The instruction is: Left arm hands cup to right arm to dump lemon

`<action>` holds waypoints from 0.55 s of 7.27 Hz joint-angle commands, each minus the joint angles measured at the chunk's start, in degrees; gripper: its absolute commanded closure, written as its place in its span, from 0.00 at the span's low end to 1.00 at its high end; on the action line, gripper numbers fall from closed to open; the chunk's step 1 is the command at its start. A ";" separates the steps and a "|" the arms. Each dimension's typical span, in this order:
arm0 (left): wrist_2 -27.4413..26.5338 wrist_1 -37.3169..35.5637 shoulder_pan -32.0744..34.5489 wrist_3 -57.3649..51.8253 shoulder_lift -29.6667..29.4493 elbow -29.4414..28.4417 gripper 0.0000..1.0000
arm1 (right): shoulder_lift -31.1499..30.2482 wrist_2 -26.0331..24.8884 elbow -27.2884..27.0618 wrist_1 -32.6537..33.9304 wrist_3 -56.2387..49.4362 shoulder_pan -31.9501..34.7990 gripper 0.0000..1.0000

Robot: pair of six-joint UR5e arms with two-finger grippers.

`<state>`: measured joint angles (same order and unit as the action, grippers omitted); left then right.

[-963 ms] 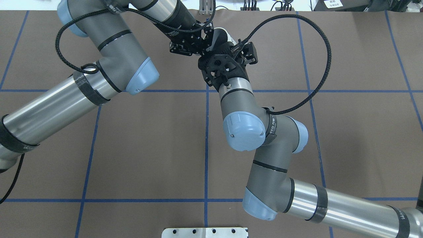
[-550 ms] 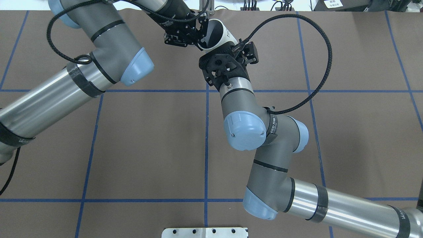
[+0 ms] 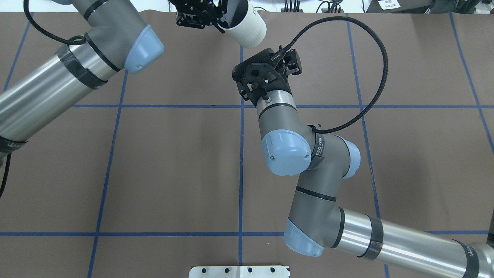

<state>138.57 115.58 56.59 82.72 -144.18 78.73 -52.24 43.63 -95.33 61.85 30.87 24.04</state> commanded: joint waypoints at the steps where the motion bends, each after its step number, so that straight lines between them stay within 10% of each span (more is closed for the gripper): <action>1: -0.15 -0.44 4.91 -1.68 0.21 -6.01 1.00 | 0.12 2.23 -0.81 -0.24 0.24 1.08 0.00; 4: -0.49 -15.82 12.38 -28.55 1.70 -10.97 1.00 | 0.03 21.52 -1.35 -0.15 5.24 11.00 0.00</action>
<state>138.39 108.25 66.09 66.84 -143.36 68.74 -52.17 57.20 -96.60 61.67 34.27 31.20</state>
